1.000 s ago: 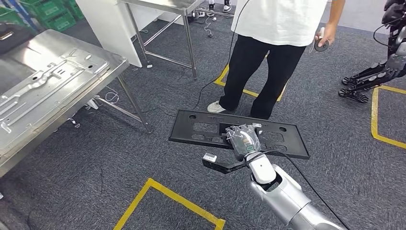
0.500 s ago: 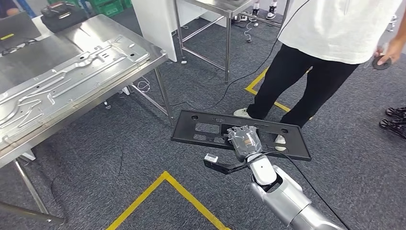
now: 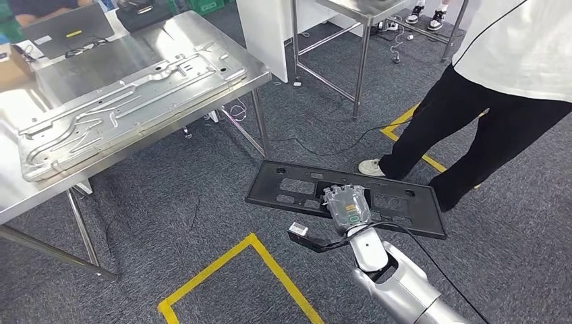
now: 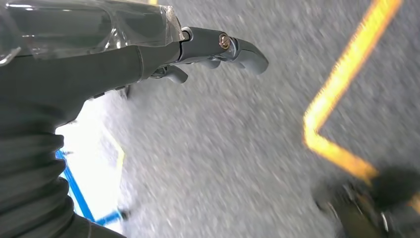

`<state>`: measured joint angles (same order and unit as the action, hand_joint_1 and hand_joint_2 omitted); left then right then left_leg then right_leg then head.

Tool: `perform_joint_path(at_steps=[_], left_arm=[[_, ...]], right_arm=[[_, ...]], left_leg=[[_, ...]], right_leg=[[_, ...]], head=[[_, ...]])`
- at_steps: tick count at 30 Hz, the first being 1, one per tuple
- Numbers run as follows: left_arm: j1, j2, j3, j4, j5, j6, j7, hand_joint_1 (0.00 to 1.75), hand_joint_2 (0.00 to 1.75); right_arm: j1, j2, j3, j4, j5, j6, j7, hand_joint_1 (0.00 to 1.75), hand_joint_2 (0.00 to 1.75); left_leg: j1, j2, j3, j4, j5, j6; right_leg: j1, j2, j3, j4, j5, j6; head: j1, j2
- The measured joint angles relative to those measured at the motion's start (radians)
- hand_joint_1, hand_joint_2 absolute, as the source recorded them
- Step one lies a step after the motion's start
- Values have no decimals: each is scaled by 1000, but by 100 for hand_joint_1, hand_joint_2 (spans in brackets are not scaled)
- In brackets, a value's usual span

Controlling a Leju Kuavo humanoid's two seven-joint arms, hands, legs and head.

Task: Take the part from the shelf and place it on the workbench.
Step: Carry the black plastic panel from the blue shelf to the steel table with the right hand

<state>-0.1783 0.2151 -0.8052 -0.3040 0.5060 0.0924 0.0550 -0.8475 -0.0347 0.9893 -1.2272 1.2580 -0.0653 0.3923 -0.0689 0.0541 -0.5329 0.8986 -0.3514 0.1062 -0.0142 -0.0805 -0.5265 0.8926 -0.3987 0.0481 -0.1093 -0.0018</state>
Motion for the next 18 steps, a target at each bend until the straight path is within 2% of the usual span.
perform_joint_path(at_steps=[1, 2, 3, 4, 5, 6, 7, 8, 9, 10, 11, 12, 13, 14, 15, 16, 18], left_arm=[[-4, 21, -4, -3, -4, 6, 7, 0, 175], [-6, 41, -6, -7, -6, 11, 10, 0, 175], [-4, 60, -6, -12, -8, 14, 12, 0, 175], [2, 70, -7, -17, -11, 15, 12, 0, 175], [8, 82, -7, -23, -14, 15, 12, 0, 175], [11, 88, -8, -28, -13, 15, 12, 0, 175], [12, 91, -8, -33, -10, 17, 12, 0, 175], [11, 93, -8, -39, -6, 19, 12, 0, 175], [11, 91, -8, -45, -4, 22, 12, 0, 175], [13, 88, -8, -51, -4, 25, 11, 0, 175], [16, 84, -8, -56, -6, 27, 9, 0, 175], [20, 79, -8, -60, -11, 29, 6, 0, 175], [23, 75, -8, -62, -17, 30, 2, 0, 175], [24, 70, -9, -65, -24, 30, -2, 0, 175], [24, 63, -9, -67, -30, 28, -5, 0, 175], [23, 55, -9, -70, -34, 25, -7, 0, 175], [24, 41, -10, -75, -38, 22, -8, 0, 175]], right_arm=[[2, 2, 0, -7, 4, 7, 0, 175, 175], [3, 5, 0, -12, 6, 12, -3, 175, 175], [3, 12, 0, -14, 5, 13, -9, 175, 175], [2, 20, 1, -15, 1, 11, -16, 175, 175], [-1, 30, 1, -14, -4, 4, -24, 175, 175], [-3, 36, 1, -13, -10, -5, -32, 175, 175], [-5, 40, 2, -11, -15, -13, -37, 175, 175], [-6, 43, 2, -9, -20, -21, -41, 175, 175], [-5, 43, 1, -7, -24, -25, -44, 175, 175], [-4, 42, 1, -5, -28, -26, -46, 175, 175], [-3, 41, 0, -4, -31, -26, -47, 175, 175], [-3, 39, -2, -4, -34, -25, -48, 175, 175], [-3, 36, -5, -5, -36, -23, -49, 175, 175], [-4, 33, -8, -6, -39, -20, -52, 175, 175], [-4, 30, -11, -7, -42, -16, -54, 175, 175], [-5, 27, -14, -8, -46, -12, -58, 175, 175], [-7, 25, -15, -10, -51, -7, -63, 175, 175]], left_leg=[[-7, 13, 17, -36, 3, 7], [-8, 11, 23, -55, -2, 9], [-2, 1, 30, -67, -4, 8], [4, -10, 37, -75, -2, 4], [9, -21, 44, -82, 3, 3], [15, -31, 50, -86, 8, 1], [18, -43, 50, -84, 10, 1], [21, -57, 49, -82, 9, 2], [24, -74, 49, -79, 8, 1], [27, -92, 48, -75, 6, -1], [31, -108, 48, -69, 3, -6], [36, -124, 48, -62, -2, -12], [40, -139, 47, -52, -9, -19], [42, -153, 44, -41, -17, -26], [43, -164, 40, -34, -22, -31], [43, -176, 36, -32, -25, -34], [44, -193, 30, -35, -24, -36]], right_leg=[[4, -10, 3, -3, -1, -4], [10, -21, 3, -3, -3, -6], [14, -28, 2, -2, -6, -8], [15, -18, 0, 8, -12, -7], [14, 3, -10, 36, -29, -4], [13, 31, -30, 88, -56, -1], [9, 57, -63, 164, -90, 3], [6, 69, -103, 248, -125, 7], [4, 73, -139, 315, -146, 13], [2, 74, -159, 346, -148, 19], [0, 75, -158, 332, -128, 26], [-4, 82, -136, 275, -90, 33], [-11, 103, -102, 194, -47, 42], [-19, 128, -67, 117, -17, 46], [-25, 149, -42, 61, 3, 43], [-28, 161, -28, 31, 8, 34], [-29, 142, -23, 22, 6, 7]], head=[[0, 0], [0, 0], [0, 0], [0, 0], [0, 0], [0, 0], [1, 0], [1, 0], [1, 0], [1, 0], [1, 0], [1, 0], [1, 0], [1, 0], [1, 0], [1, 0], [1, 0]])
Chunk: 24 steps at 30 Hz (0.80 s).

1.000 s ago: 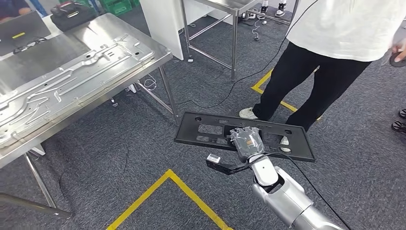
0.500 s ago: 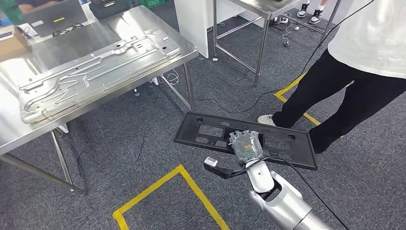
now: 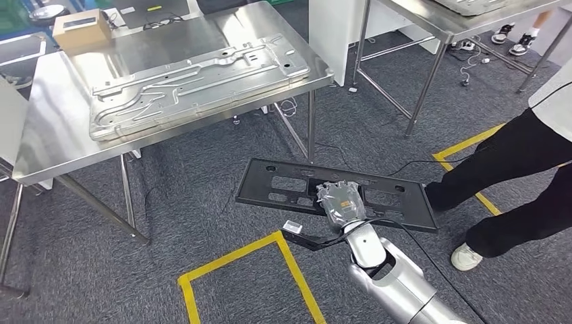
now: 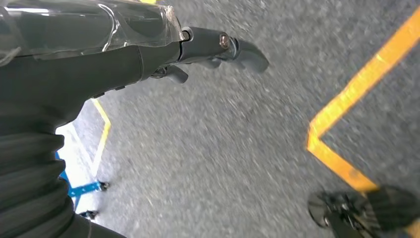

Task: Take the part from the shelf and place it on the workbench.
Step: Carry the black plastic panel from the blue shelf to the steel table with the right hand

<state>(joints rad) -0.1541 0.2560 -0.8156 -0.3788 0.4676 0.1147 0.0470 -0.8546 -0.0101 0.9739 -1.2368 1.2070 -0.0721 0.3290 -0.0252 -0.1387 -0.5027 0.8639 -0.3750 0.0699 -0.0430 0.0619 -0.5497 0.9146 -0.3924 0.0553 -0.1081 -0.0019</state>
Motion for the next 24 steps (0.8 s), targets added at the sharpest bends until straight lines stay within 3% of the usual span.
perform_joint_path(at_steps=[1, 3, 4, 5, 7, 8, 9, 11, 13, 14, 16, 18, 20, 21, 22, 23, 24], left_arm=[[2, -6, -1, -1, -1, -1, 0, 0, 175], [1, -14, -2, -3, -1, -3, 0, 0, 175], [-1, -19, -3, -3, 0, -5, 0, 0, 175], [-5, -24, -3, -4, 1, -9, -2, 0, 175], [-7, -38, -4, -4, 5, -19, -7, 0, 175], [-6, -46, -4, -4, 8, -23, -10, 0, 175], [-5, -53, -5, -4, 11, -27, -13, 0, 175], [-4, -64, -6, -3, 16, -35, -13, 0, 175], [-6, -74, -7, -2, 20, -43, -7, 0, 175], [-6, -79, -8, -1, 22, -46, -2, 0, 175], [0, -89, -9, 1, 27, -47, 2, 0, 175], [6, -97, -9, 5, 35, -45, 1, 0, 175], [5, -107, -10, 10, 43, -43, 0, 0, 175], [4, -112, -10, 12, 48, -43, -1, 0, 175], [6, -116, -10, 14, 52, -44, -1, 0, 175], [9, -120, -10, 16, 56, -45, -1, 0, 175], [13, -124, -10, 18, 58, -45, -1, 0, 175]], right_arm=[[-1, 0, 0, -1, -1, 1, -2, 175, 175], [-4, 0, -3, -3, -3, 0, -3, 175, 175], [-6, 0, -5, -4, -4, 0, -5, 175, 175], [-7, -1, -6, -4, -7, -1, -7, 175, 175], [-8, -3, -8, -4, -15, -4, -13, 175, 175], [-8, -3, -9, -4, -19, -6, -17, 175, 175], [-8, -3, -10, -4, -22, -9, -21, 175, 175], [-12, -2, -14, -4, -29, -13, -28, 175, 175], [-18, -2, -17, -4, -34, -20, -33, 175, 175], [-20, -2, -18, -4, -35, -23, -34, 175, 175], [-22, 0, -21, -4, -37, -26, -36, 175, 175], [-22, 1, -24, -4, -38, -30, -36, 175, 175], [-19, -3, -27, -3, -37, -35, -37, 175, 175], [-15, -6, -27, -2, -37, -36, -38, 175, 175], [-10, -9, -28, -1, -37, -36, -39, 175, 175], [-5, -12, -28, 1, -38, -36, -40, 175, 175], [-1, -13, -28, 2, -38, -36, -41, 175, 175]], left_leg=[[-1, 10, -5, 7, -4, -3], [0, 65, -43, 82, -40, -17], [3, 97, -81, 151, -69, -26], [10, 115, -125, 232, -99, -34], [24, 124, -193, 337, -122, -45], [29, 127, -197, 329, -105, -48], [31, 133, -176, 275, -68, -48], [26, 176, -95, 101, 17, -39], [15, 215, -45, -7, 51, -29], [10, 217, -40, -21, 49, -27], [11, 192, -33, -26, 45, -24], [16, 166, -17, -33, 47, -17], [17, 140, -9, -34, 46, -6], [15, 127, -7, -33, 43, -1], [14, 110, -3, -33, 40, 1], [12, 94, 2, -32, 35, 1], [12, 77, 8, -30, 30, -1]], right_leg=[[-1, -11, 1, -2, -1, -9], [-5, -33, 7, -7, -1, -22], [-4, -44, 9, -9, -2, -25], [-4, -57, 11, -11, -4, -27], [-4, -83, 15, -11, -10, -27], [-4, -97, 19, -11, -14, -26], [-4, -109, 26, -13, -18, -24], [-4, -132, 45, -21, -25, -20], [-1, -153, 61, -30, -32, -11], [0, -165, 66, -34, -36, -5], [1, -177, 78, -38, -45, 8], [1, -136, 63, 13, -79, 12], [5, -81, -16, 164, -144, 6], [8, -70, -65, 247, -170, 3], [12, -66, -105, 301, -177, 2], [14, -63, -124, 310, -159, 0], [16, -60, -121, 273, -119, -2]], head=[[0, 0], [0, 0], [0, 0], [0, 0], [0, 0], [0, 0], [0, 0], [0, 0], [0, 0], [0, 0], [0, 0], [0, 0], [0, 0], [0, 0], [0, 0], [0, 0], [1, 0]])
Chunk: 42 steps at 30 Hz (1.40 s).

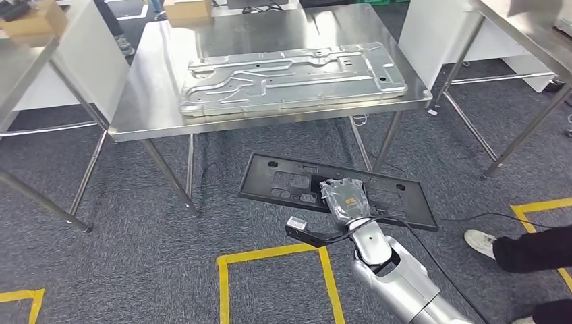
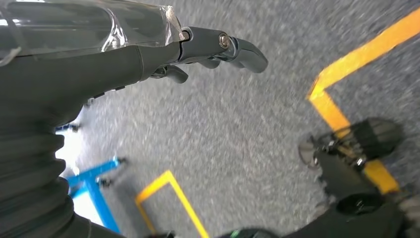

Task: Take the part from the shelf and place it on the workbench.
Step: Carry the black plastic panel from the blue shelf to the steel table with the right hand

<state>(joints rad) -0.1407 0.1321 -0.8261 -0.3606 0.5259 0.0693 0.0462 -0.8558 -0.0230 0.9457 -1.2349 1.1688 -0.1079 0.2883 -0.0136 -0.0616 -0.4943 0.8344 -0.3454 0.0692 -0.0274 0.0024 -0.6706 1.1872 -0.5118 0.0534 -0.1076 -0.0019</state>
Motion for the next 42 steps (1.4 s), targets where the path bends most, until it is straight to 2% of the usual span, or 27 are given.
perform_joint_path(at_steps=[2, 3, 4, 5, 6, 7, 9, 11, 12, 13, 14, 15, 16, 18, 19, 20, 23, 27, 28, 30, 31, 32, 34, 36, 37, 40, 42], left_arm=[[6, -7, 0, 6, 4, -2, 0, 0, 175], [6, -10, 0, 9, 7, -3, 0, 0, 175], [5, -12, 0, 12, 11, -3, 0, 0, 175], [5, -14, -1, 15, 14, -4, 0, 0, 175], [6, -15, -1, 18, 16, -4, -1, 0, 175], [9, -15, -1, 22, 17, -5, -3, 0, 175], [12, -16, -1, 28, 17, -6, -6, 0, 175], [9, -17, -1, 30, 18, -7, -8, 0, 175], [8, -18, -1, 30, 18, -7, -9, 0, 175], [7, -20, -2, 31, 19, -7, -10, 0, 175], [8, -21, -2, 31, 19, -7, -10, 0, 175], [9, -22, -2, 31, 19, -7, -10, 0, 175], [10, -23, -2, 32, 19, -8, -10, 0, 175], [8, -22, -2, 36, 18, -8, -12, 0, 175], [7, -22, -3, 38, 17, -8, -14, 0, 175], [6, -22, -3, 39, 17, -8, -16, 0, 175], [7, -22, -5, 43, 16, -7, -18, 0, 175], [8, -23, -5, 44, 16, -6, -18, 0, 175], [7, -25, -6, 45, 17, -5, -19, 0, 175], [7, -30, -7, 49, 23, -2, -16, 0, 175], [7, -32, -7, 52, 28, -2, -11, 0, 175], [8, -34, -7, 54, 32, -3, -5, 0, 175], [9, -35, -7, 58, 40, -5, 8, 0, 175], [4, -35, -7, 60, 47, -6, 18, 0, 175], [1, -35, -7, 61, 49, -6, 22, 0, 175], [-3, -35, -8, 65, 51, -5, 35, 0, 175], [-2, -36, -8, 67, 50, 0, 41, 0, 175]], right_arm=[[1, -1, 0, 2, -1, 0, -2, 175, 175], [0, -1, 0, 3, -2, 0, -4, 175, 175], [0, -1, 0, 4, -4, 0, -6, 175, 175], [0, -1, -1, 5, -9, 0, -10, 175, 175], [0, -1, -1, 6, -18, 1, -13, 175, 175], [-1, 0, -1, 6, -29, 2, -17, 175, 175], [-3, 2, -2, 7, -48, 4, -18, 175, 175], [-4, 2, -3, 8, -56, 6, -16, 175, 175], [-3, 1, -4, 9, -58, 6, -14, 175, 175], [-1, 1, -4, 10, -59, 6, -14, 175, 175], [0, 1, -4, 11, -59, 6, -14, 175, 175], [1, 1, -4, 11, -59, 6, -14, 175, 175], [1, 2, -4, 12, -56, 6, -14, 175, 175], [-3, 2, -4, 12, -43, 8, -12, 175, 175], [-5, 2, -4, 12, -32, 11, -8, 175, 175], [-6, 0, -4, 12, -21, 17, -2, 175, 175], [-9, -3, -4, 11, 2, 39, 18, 175, 175], [-11, -6, -4, 10, 9, 47, 26, 175, 175], [-13, -11, -4, 7, 15, 54, 33, 175, 175], [-14, -27, -5, 0, 29, 79, 48, 175, 175], [-14, -36, -5, -6, 36, 93, 55, 175, 175], [-13, -44, -5, -10, 43, 106, 59, 175, 175], [-18, -53, -5, -18, 60, 133, 62, 175, 175], [-32, -59, -4, -28, 78, 165, 63, 175, 175], [-40, -61, -3, -35, 87, 183, 63, 175, 175], [-65, -72, -1, -55, 110, 231, 56, 175, 175], [-84, -80, 1, -69, 125, 254, 44, 175, 175]], left_leg=[[-1, -31, 10, 8, -14, -7], [-3, -44, 12, 14, -23, -10], [-5, -55, 13, 16, -30, -12], [-7, -63, 13, 17, -36, -13], [-6, -70, 13, 16, -40, -12], [-6, -66, 12, 18, -43, -14], [-5, -21, -15, 74, -74, -25], [1, 34, -91, 221, -140, -41], [6, 45, -136, 302, -169, -45], [10, 49, -170, 357, -183, -48], [12, 50, -185, 372, -176, -48], [12, 51, -176, 339, -148, -44], [10, 51, -146, 266, -103, -37], [0, 57, -68, 92, -19, -14], [-6, 59, -44, 38, 1, -4], [-11, 61, -34, 14, 7, 3], [-16, 61, -27, 7, 3, 9], [-11, 60, -14, -4, 9, 7], [-9, 59, -9, -7, 9, 7], [-7, 56, 1, -9, 5, 8], [-8, 54, 4, -6, -1, 11], [-9, 51, 7, -2, -8, 10], [-8, 47, 17, 7, -23, 4], [-13, 46, 22, 17, -40, -4], [-16, 46, 21, 20, -46, -6], [-15, 46, 18, 30, -61, -10], [-9, 49, -16, 106, -104, -24]], right_leg=[[-3, 32, 51, -157, 99, -2], [-6, 52, 76, -225, 133, -3], [-9, 65, 94, -269, 150, -5], [-10, 69, 102, -287, 153, -8], [-11, 60, 106, -291, 152, -14], [-10, 49, 109, -291, 150, -18], [-13, 34, 113, -293, 147, -25], [-14, 20, 117, -294, 143, -30], [-13, 14, 118, -294, 140, -30], [-13, 9, 120, -294, 137, -31], [-13, 5, 123, -294, 134, -30], [-12, 2, 128, -294, 131, -29], [-11, 0, 134, -295, 127, -28], [-9, -4, 147, -299, 122, -25], [-9, -5, 152, -302, 119, -22], [-10, -6, 155, -304, 116, -18], [-9, -8, 162, -312, 112, -5], [-7, -8, 161, -304, 104, 0], [-6, -7, 131, -244, 76, 1], [-1, -5, 32, -67, 11, 4], [0, -5, -15, 3, -4, 5], [1, -4, -27, 4, 16, 5], [0, -4, 18, -125, 105, 3], [-2, -3, 72, -255, 164, -1], [-3, -3, 83, -284, 171, -5], [-4, -2, 87, -290, 164, -19], [-8, -2, 89, -291, 161, -25]], head=[[0, 0], [0, 0], [0, 0], [0, 0], [0, 0], [0, 0], [0, 0], [0, 0], [0, 0], [0, 0], [0, 0], [0, 0], [0, 0], [0, 0], [0, 0], [0, 0], [-1, 0], [-1, 0], [-1, 0], [-1, 0], [0, 0], [0, 0], [0, 0], [-1, 0], [-1, 0], [-1, 0], [-1, 0]])
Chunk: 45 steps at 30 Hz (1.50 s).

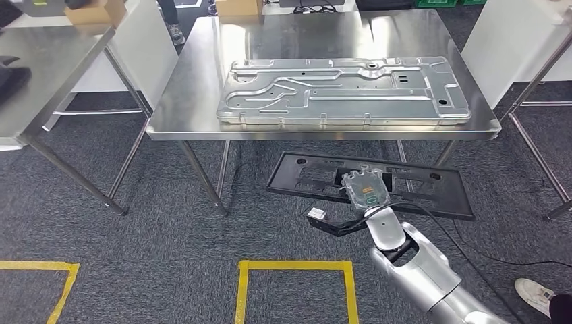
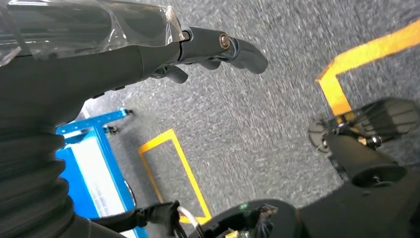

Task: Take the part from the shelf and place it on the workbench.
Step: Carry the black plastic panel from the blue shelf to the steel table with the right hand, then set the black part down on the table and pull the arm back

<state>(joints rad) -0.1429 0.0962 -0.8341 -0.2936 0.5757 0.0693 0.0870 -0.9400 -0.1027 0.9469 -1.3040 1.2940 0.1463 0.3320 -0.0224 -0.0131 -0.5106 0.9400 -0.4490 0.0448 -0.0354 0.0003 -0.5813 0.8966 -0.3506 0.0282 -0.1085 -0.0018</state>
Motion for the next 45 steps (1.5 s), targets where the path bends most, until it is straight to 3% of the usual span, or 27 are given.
perform_joint_path(at_steps=[3, 4, 5, 6, 8, 10, 12, 14, 16, 18, 19, 20, 21, 23, 25, 28, 30, 33, 34, 35, 36, 37, 39, 40, 42, 45], left_arm=[[4, -4, 0, 3, 1, 9, 2, 0, 175], [6, -6, 0, 3, 2, 11, 2, 0, 175], [9, -8, 0, 3, 2, 13, 3, 0, 175], [10, -11, 0, 3, 2, 15, 3, 0, 175], [10, -15, -1, 4, 2, 20, 5, 0, 175], [8, -16, -1, 6, 2, 24, 6, 0, 175], [8, -17, -1, 9, 2, 27, 7, 0, 175], [9, -20, -1, 10, 2, 29, 10, 0, 175], [7, -25, -2, 11, 1, 31, 12, 0, 175], [5, -30, -3, 11, 1, 34, 14, 0, 175], [6, -32, -3, 11, 1, 37, 15, 0, 175], [7, -35, -4, 11, 1, 38, 15, 0, 175], [9, -36, -4, 11, 1, 40, 16, 0, 175], [10, -39, -4, 11, 2, 45, 16, 0, 175], [8, -42, -4, 11, 2, 51, 16, 0, 175], [10, -44, -5, 11, 2, 60, 16, 0, 175], [11, -46, -5, 11, 3, 65, 16, 0, 175], [10, -54, -5, 12, 1, 78, 15, 0, 175], [10, -57, -6, 12, 0, 83, 15, 0, 175], [10, -61, -6, 12, -1, 86, 15, 0, 175], [10, -64, -6, 11, -2, 89, 15, 0, 175], [9, -67, -7, 11, -2, 91, 15, 0, 175], [6, -70, -8, 12, -1, 95, 15, 0, 175], [3, -70, -8, 12, -1, 96, 16, 0, 175], [-2, -72, -11, 12, -1, 99, 18, 0, 175], [-5, -80, -17, 12, -1, 101, 19, 0, 175]], right_arm=[[-32, -10, 7, -19, 21, 26, -22, 175, 175], [-40, -13, 11, -24, 27, 32, -28, 175, 175], [-45, -15, 14, -29, 30, 36, -33, 175, 175], [-50, -15, 17, -32, 32, 38, -37, 175, 175], [-66, -16, 24, -40, 36, 38, -43, 175, 175], [-85, -15, 32, -44, 39, 37, -46, 175, 175], [-96, -14, 42, -45, 43, 35, -50, 175, 175], [-104, -11, 50, -46, 47, 32, -57, 175, 175], [-111, -8, 59, -47, 53, 29, -62, 175, 175], [-115, -6, 68, -48, 57, 27, -65, 175, 175], [-116, -6, 73, -48, 58, 27, -66, 175, 175], [-117, -6, 79, -48, 59, 26, -67, 175, 175], [-119, -6, 84, -48, 60, 26, -69, 175, 175], [-128, -4, 92, -48, 65, 25, -74, 175, 175], [-142, -1, 99, -48, 72, 25, -80, 175, 175], [-154, 1, 107, -48, 79, 25, -87, 175, 175], [-159, 3, 112, -48, 82, 26, -91, 175, 175], [-169, 6, 120, -48, 89, 28, -94, 175, 175], [-171, 6, 124, -48, 90, 29, -95, 175, 175], [-171, 6, 128, -48, 90, 30, -95, 175, 175], [-172, 7, 132, -48, 91, 30, -96, 175, 175], [-174, 8, 135, -48, 91, 30, -96, 175, 175], [-183, 10, 140, -48, 91, 29, -96, 175, 175], [-189, 10, 142, -48, 91, 29, -96, 175, 175], [-198, 10, 145, -48, 92, 28, -96, 175, 175], [-203, 11, 150, -49, 92, 28, -96, 175, 175]], left_leg=[[14, 3, -121, 229, -87, -20], [17, 3, -149, 270, -91, -21], [17, 3, -157, 267, -74, -19], [15, 3, -142, 220, -37, -13], [3, 4, -78, 54, 59, 14], [-18, 6, -36, -66, 110, 43], [-27, 7, -27, -94, 113, 56], [-19, 7, -13, -108, 120, 56], [-12, 6, -1, -119, 124, 55], [-12, 3, 3, -117, 119, 57], [-11, 0, 5, -115, 115, 56], [-10, -2, 8, -111, 111, 54], [-9, -4, 11, -106, 104, 51], [-8, -6, 18, -93, 87, 39], [-11, -7, 19, -80, 73, 31], [-13, -7, 17, -76, 64, 27], [-9, -5, -4, -27, 31, 15], [7, -1, -113, 198, -70, -9], [11, 0, -147, 261, -88, -13], [13, 1, -163, 283, -84, -13], [12, 1, -157, 258, -59, -10], [9, 1, -130, 191, -19, -2], [-6, 2, -52, 16, 63, 29], [-16, 3, -24, -46, 84, 44], [-29, 6, -6, -93, 93, 57], [-19, 8, 11, -111, 102, 52]], right_leg=[[0, 0, 4, 0, -7, -4], [0, 0, 8, 0, -10, -4], [1, 0, 14, 0, -14, -4], [3, 0, 21, -1, -17, -4], [4, 0, 35, -8, -22, -3], [6, 0, 43, -14, -26, 1], [9, -2, 46, -18, -29, 8], [11, -3, 41, -3, -44, 14], [13, -2, -2, 93, -97, 19], [14, -1, -81, 249, -162, 25], [13, -1, -112, 302, -174, 28], [12, -1, -124, 314, -164, 31], [11, -1, -114, 283, -135, 32], [8, -1, -47, 136, -56, 38], [3, 2, 5, 26, -15, 35], [2, 5, 13, 6, -15, 20], [-2, 4, 14, 5, -16, 12], [-4, 3, 16, 3, -18, 6], [-3, 3, 17, 3, -20, 5], [-3, 3, 19, 3, -22, 4], [-1, 3, 23, 3, -23, 4], [1, 3, 27, 1, -24, 4], [3, 4, 38, -7, -25, 4], [4, 4, 41, -11, -26, 5], [7, 4, 43, -14, -27, 9], [14, 2, 31, 19, -51, 17]], head=[[0, 0], [0, 0], [0, 0], [0, 0], [0, 0], [0, 0], [0, 0], [0, 0], [0, 0], [0, 0], [0, 0], [0, 0], [0, 0], [0, 0], [0, 0], [0, 0], [0, 0], [0, 0], [0, 0], [0, 0], [0, 0], [0, 0], [0, 0], [0, 0], [0, 0], [0, 0]])
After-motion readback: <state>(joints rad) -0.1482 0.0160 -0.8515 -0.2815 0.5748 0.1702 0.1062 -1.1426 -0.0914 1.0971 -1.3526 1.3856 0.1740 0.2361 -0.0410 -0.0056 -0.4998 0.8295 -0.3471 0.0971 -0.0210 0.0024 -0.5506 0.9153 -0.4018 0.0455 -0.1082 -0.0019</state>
